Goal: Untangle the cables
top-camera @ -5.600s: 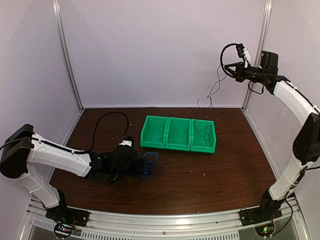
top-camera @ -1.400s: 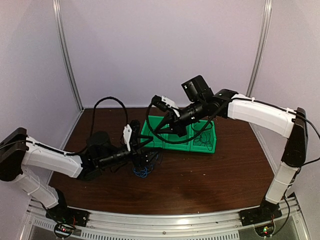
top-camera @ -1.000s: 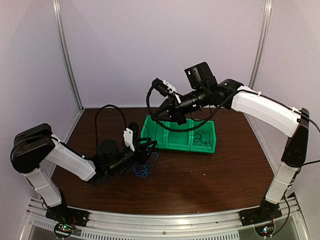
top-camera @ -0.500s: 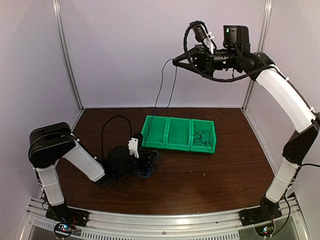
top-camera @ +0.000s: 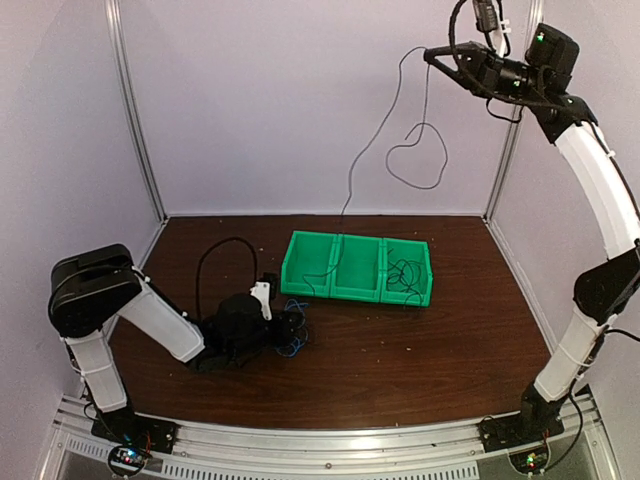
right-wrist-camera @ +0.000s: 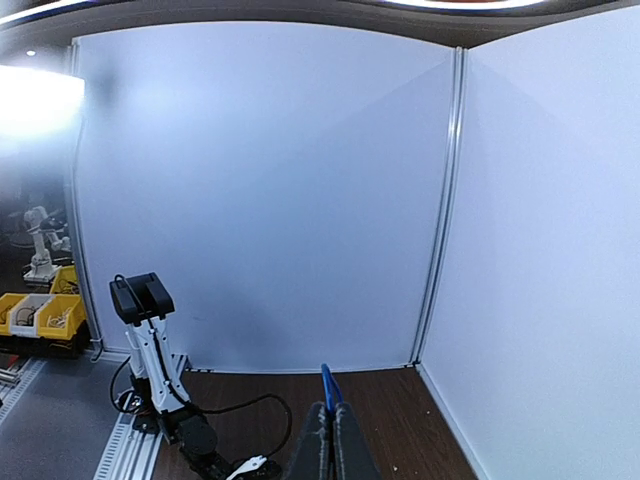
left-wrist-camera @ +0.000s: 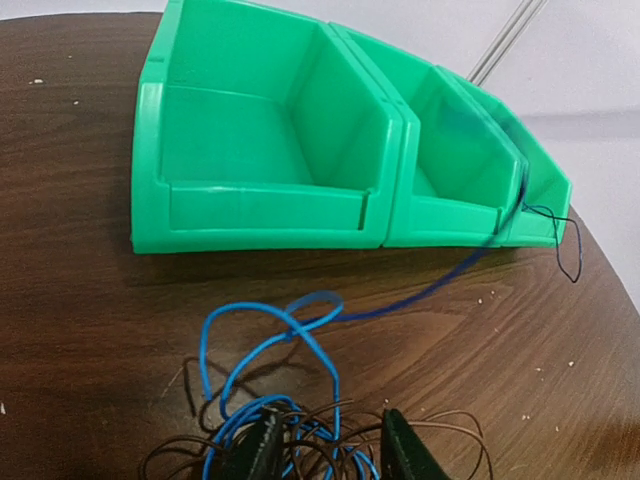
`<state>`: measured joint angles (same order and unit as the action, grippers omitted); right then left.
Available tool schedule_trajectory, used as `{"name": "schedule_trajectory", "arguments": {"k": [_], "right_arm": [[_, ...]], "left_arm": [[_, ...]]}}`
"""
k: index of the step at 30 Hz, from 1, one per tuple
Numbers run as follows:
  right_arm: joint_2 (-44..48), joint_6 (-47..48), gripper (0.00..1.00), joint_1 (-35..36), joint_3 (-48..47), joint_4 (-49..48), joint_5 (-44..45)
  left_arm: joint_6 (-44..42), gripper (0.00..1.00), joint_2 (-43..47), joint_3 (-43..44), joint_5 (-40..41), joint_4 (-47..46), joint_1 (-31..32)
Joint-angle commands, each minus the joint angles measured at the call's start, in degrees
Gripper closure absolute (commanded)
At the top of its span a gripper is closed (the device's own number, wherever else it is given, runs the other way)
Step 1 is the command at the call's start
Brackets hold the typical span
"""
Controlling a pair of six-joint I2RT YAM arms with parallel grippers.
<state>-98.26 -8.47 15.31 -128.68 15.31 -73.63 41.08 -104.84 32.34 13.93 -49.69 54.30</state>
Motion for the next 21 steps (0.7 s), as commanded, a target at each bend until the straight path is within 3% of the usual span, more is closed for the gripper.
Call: {"name": "schedule_trajectory", "arguments": {"k": [1,5,12,15,21], "right_arm": [[2.4,-13.2,1.00,-5.6,-1.5,-15.0,-3.0],[2.9,-16.6,1.00,-9.7,0.5,-20.1,-2.0],[2.6,-25.5,1.00,-16.4,2.3,-32.1,-0.8],[1.6,-32.5,1.00,-20.1,-0.6,-40.3,-0.3],[0.8,-35.7,1.00,-28.0,-5.7,-43.7,1.2]], "left_arm": [[1.2,0.66,2.7,0.1,1.5,3.8,-0.5],[0.9,0.66,5.2,0.7,2.5,10.0,-0.4],[0.6,0.64,9.7,-2.0,4.1,12.8,-0.5],[2.1,0.64,9.6,-1.5,4.3,17.1,-1.3],[3.3,0.68,12.4,-2.5,5.1,23.5,-3.8]]}}
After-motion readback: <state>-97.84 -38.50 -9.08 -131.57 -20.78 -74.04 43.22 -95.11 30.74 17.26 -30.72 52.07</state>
